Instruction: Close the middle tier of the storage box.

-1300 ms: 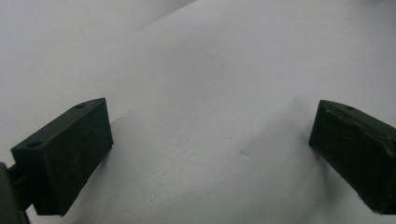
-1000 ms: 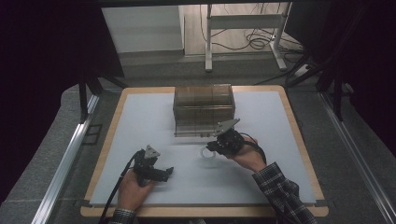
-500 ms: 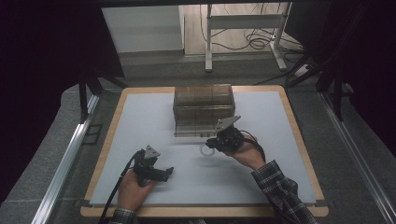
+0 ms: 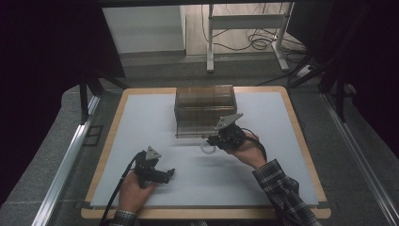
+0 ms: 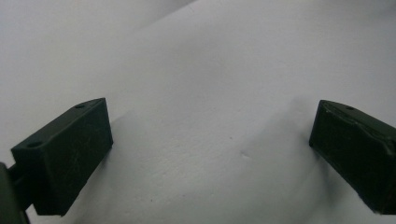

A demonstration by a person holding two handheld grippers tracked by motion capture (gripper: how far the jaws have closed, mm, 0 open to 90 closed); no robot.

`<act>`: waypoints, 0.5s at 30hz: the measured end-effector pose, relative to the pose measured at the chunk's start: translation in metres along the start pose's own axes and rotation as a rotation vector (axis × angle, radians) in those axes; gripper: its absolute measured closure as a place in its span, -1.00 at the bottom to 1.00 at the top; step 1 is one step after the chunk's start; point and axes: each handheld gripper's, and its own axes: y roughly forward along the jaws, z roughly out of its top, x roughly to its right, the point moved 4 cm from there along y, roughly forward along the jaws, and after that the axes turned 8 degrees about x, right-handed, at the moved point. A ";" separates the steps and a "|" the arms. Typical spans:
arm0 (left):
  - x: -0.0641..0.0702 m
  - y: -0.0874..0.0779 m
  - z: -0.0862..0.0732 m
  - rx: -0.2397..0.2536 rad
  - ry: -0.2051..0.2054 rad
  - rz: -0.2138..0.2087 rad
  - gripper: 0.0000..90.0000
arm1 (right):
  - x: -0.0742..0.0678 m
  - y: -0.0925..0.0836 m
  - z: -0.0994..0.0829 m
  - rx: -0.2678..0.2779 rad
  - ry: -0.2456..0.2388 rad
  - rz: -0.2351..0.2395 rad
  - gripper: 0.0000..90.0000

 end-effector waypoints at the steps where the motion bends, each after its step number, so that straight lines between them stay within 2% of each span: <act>1: 0.000 0.000 0.000 0.000 0.000 0.000 -1.00 | 0.000 0.000 0.000 -0.001 0.003 -0.003 0.80; 15: 0.000 0.000 0.000 0.000 0.000 0.000 -1.00 | 0.009 0.002 0.012 0.027 0.022 -0.028 0.80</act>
